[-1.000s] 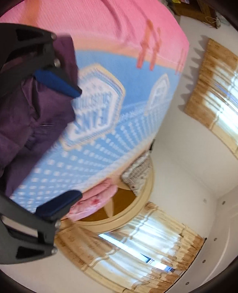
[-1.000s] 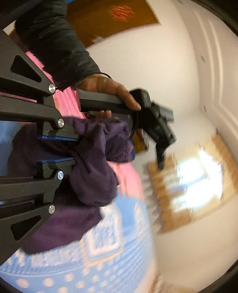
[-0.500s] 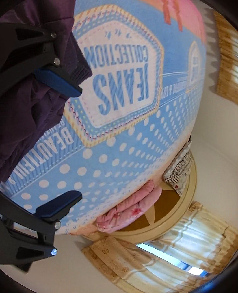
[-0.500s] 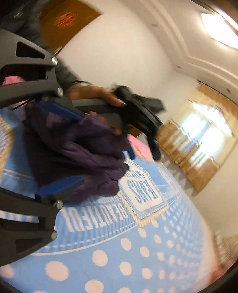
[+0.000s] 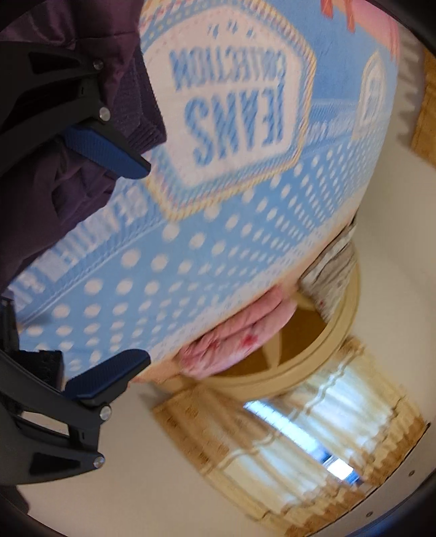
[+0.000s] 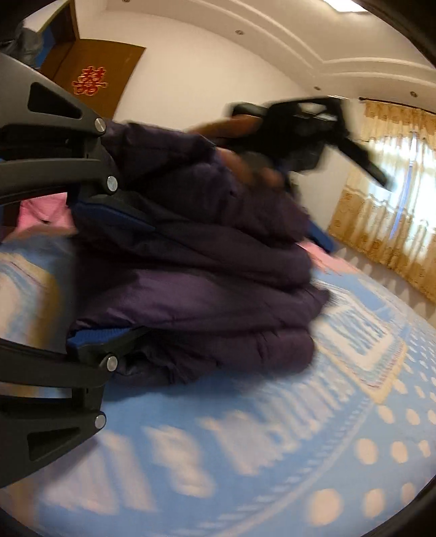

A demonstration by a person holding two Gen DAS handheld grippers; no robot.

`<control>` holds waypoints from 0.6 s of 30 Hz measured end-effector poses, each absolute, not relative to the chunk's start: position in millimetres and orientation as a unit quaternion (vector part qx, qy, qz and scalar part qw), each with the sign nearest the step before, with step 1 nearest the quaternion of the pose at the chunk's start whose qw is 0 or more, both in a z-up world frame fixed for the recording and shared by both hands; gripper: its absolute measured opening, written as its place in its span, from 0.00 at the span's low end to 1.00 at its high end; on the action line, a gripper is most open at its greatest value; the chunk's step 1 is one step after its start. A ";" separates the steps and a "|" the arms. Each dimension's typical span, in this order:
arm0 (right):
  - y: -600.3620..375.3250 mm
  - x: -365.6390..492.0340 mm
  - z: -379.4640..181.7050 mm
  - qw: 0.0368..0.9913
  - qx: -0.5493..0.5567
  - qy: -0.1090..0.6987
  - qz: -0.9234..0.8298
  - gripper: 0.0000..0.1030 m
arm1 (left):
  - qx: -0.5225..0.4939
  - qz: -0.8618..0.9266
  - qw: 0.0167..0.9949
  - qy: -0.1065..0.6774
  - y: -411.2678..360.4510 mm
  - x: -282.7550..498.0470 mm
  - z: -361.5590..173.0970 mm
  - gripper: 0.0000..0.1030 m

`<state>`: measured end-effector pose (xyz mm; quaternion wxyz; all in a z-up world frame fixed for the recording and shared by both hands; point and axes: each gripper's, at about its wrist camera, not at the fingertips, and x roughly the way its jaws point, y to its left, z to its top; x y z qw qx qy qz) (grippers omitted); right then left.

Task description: Fold large clothes

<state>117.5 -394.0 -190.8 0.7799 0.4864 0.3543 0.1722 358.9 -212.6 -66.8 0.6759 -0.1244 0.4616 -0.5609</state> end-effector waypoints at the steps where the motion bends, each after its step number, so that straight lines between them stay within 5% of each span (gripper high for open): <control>1: -383.4 105.5 -190.0 0.782 0.478 0.361 0.171 0.52 | -0.122 -0.578 0.658 0.467 -218.6 350.5 -68.3 1.00; 9: -458.3 40.3 -168.7 0.825 0.483 0.288 0.049 0.51 | -0.070 -0.586 0.680 0.435 -266.3 288.0 -72.3 1.00; 18: -450.7 118.6 -152.5 0.838 0.437 0.298 0.134 0.49 | -0.157 -0.578 0.703 0.384 -226.5 308.6 -58.1 0.96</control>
